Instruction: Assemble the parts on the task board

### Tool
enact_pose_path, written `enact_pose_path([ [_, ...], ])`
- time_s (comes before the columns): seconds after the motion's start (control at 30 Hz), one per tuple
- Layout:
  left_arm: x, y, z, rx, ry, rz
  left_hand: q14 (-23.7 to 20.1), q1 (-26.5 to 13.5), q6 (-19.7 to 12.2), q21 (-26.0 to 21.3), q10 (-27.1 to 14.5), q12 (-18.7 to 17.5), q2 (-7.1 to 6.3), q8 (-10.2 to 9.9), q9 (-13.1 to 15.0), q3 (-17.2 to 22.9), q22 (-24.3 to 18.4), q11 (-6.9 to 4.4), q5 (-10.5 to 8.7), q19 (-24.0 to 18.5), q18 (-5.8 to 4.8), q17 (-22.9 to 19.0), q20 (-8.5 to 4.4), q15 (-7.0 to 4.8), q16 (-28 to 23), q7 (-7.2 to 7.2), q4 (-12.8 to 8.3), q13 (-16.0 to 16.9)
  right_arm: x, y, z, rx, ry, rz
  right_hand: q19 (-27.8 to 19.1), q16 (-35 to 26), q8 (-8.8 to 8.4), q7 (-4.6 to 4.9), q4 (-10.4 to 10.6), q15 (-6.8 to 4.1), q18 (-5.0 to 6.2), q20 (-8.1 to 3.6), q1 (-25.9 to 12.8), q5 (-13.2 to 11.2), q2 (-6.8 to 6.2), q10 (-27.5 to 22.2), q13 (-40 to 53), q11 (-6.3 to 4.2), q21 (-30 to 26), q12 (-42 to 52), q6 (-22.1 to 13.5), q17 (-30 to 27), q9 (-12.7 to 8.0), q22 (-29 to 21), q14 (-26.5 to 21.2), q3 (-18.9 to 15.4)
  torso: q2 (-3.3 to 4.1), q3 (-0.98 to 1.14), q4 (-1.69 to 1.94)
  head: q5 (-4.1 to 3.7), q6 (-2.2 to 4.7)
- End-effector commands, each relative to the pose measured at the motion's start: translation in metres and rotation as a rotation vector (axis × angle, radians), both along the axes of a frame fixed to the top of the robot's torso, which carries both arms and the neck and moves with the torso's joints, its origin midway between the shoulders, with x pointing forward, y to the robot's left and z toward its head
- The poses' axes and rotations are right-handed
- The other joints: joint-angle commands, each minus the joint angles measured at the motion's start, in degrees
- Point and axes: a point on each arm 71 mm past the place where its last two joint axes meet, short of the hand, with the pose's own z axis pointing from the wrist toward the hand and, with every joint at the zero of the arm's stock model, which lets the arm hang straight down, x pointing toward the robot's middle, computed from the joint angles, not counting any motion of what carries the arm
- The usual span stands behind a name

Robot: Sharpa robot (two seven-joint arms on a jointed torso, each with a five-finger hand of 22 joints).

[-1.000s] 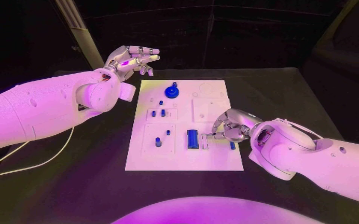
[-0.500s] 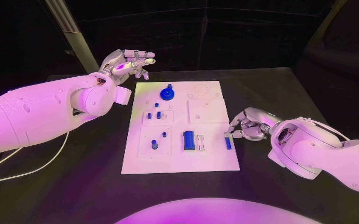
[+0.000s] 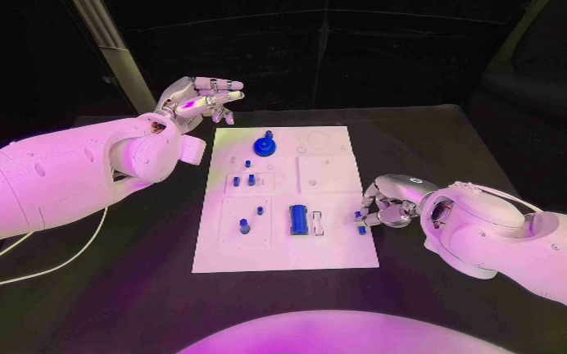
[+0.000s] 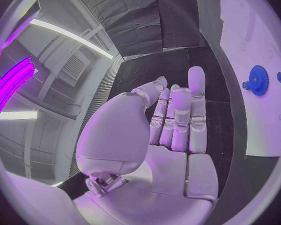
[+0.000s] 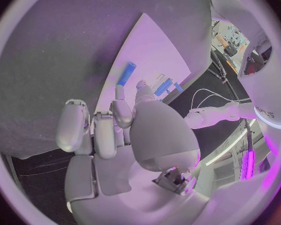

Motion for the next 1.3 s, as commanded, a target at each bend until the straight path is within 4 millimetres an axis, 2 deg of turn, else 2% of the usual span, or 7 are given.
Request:
enact_pose_path([
  [0.03,0.000,-0.001,0.001,-0.009,-0.002,-0.012,-0.4,-0.2,-0.4,-0.4,-0.4,0.2,0.07,0.2,0.0,-0.4,-0.1,-0.01,0.24,-0.1,0.36,-0.1,0.21,-0.05,0.0,0.00,0.0,-0.1,0.001,0.001,-0.002,-0.081,-0.002,0.030,0.1,-0.2,0.27,-0.09,0.0,-0.21,-0.82,-0.11,0.1,-0.3,0.39,0.3,0.0,-0.35,0.1,0.0,0.4,4.1,0.1,-0.1,3.9,-0.4,0.02,0.01,-0.04,0.08,-0.07],
  [0.53,-0.001,0.000,0.001,-0.009,0.000,-0.013,-0.4,-0.2,-0.4,-0.4,-0.4,0.2,0.07,0.2,0.0,-0.4,-0.1,-0.01,0.24,-0.1,0.36,-0.1,0.21,-0.05,0.0,0.00,0.0,-0.1,0.006,0.014,-0.008,-0.147,-0.011,0.067,0.1,-0.3,0.15,-0.22,-0.3,-0.36,-0.80,-0.27,1.2,0.0,0.78,0.2,-0.2,-0.49,0.0,-0.2,0.7,3.9,0.0,-0.2,3.9,-0.2,0.11,0.14,0.02,0.22,-0.50],
  [0.57,-0.001,0.000,0.001,-0.009,0.000,-0.013,-0.4,-0.2,-0.4,-0.4,-0.4,0.2,0.07,0.2,0.0,-0.4,-0.1,-0.01,0.24,-0.1,0.36,-0.1,0.21,-0.05,0.0,0.00,0.0,-0.1,0.007,0.016,-0.008,-0.151,-0.012,0.071,0.0,-0.4,0.14,-0.22,-0.4,-0.37,-0.80,-0.29,1.4,0.0,0.78,0.2,-0.2,-0.50,0.0,-0.3,0.7,3.9,0.0,-0.2,3.9,-0.2,0.04,0.03,0.00,0.20,-0.59],
  [0.63,-0.001,0.001,0.001,-0.008,0.000,-0.012,-0.4,-0.2,-0.4,-0.4,-0.4,0.2,0.07,0.2,0.0,-0.4,-0.1,-0.01,0.24,-0.1,0.36,-0.1,0.21,-0.05,0.0,0.00,0.0,-0.1,0.007,0.019,-0.009,-0.156,-0.014,0.077,0.1,-0.3,0.11,-0.24,-0.5,-0.39,-0.81,-0.31,1.6,-0.1,0.77,0.2,-0.2,-0.52,0.0,-0.3,0.8,3.9,0.0,-0.2,3.9,-0.2,0.03,0.00,-0.01,0.19,-0.62],
  [0.97,-0.001,0.001,0.001,-0.009,0.002,-0.014,-0.4,-0.2,-0.4,-0.4,-0.4,0.2,0.07,0.2,0.0,-0.4,-0.1,-0.01,0.24,-0.1,0.36,-0.1,0.21,-0.05,0.0,0.00,0.0,-0.1,0.008,0.025,-0.010,-0.181,-0.030,0.093,0.0,-0.4,-0.24,-0.29,-1.6,-0.50,-0.78,-0.44,3.7,0.1,1.20,0.1,-0.4,-0.61,-0.1,-0.6,0.9,3.8,-0.1,-0.3,3.8,0.3,-0.04,-0.01,-0.05,0.11,-0.93],
  [1.1,-0.001,0.001,0.001,-0.009,0.003,-0.015,-0.4,-0.2,-0.4,-0.4,-0.4,0.2,0.07,0.2,0.0,-0.4,-0.1,-0.01,0.24,-0.1,0.36,-0.1,0.21,-0.05,0.0,0.00,0.0,-0.1,0.008,0.026,-0.011,-0.216,-0.025,0.107,-0.1,-0.6,-0.89,-0.18,-3.2,-0.53,-0.77,-0.52,6.4,-2.2,1.51,-0.2,-0.7,-0.58,-0.2,-1.1,0.6,3.7,-0.3,-0.5,3.8,1.4,-0.05,-0.05,0.00,0.13,-0.96],
  [1.3,-0.001,0.002,0.001,-0.008,0.004,-0.014,-0.4,-0.2,-0.4,-0.4,-0.4,0.2,0.07,0.2,0.0,-0.4,-0.1,-0.01,0.24,-0.1,0.36,-0.1,0.21,-0.05,0.0,0.00,0.0,-0.1,0.006,0.027,-0.015,-0.274,0.008,0.129,-0.2,-0.8,-1.57,0.12,-3.7,-0.35,-0.74,-0.40,6.8,-3.9,0.96,-0.5,-1.0,-0.35,-0.4,-1.7,0.3,3.3,-0.7,-0.8,3.7,1.7,-0.05,-0.03,0.05,0.15,-1.01],
])
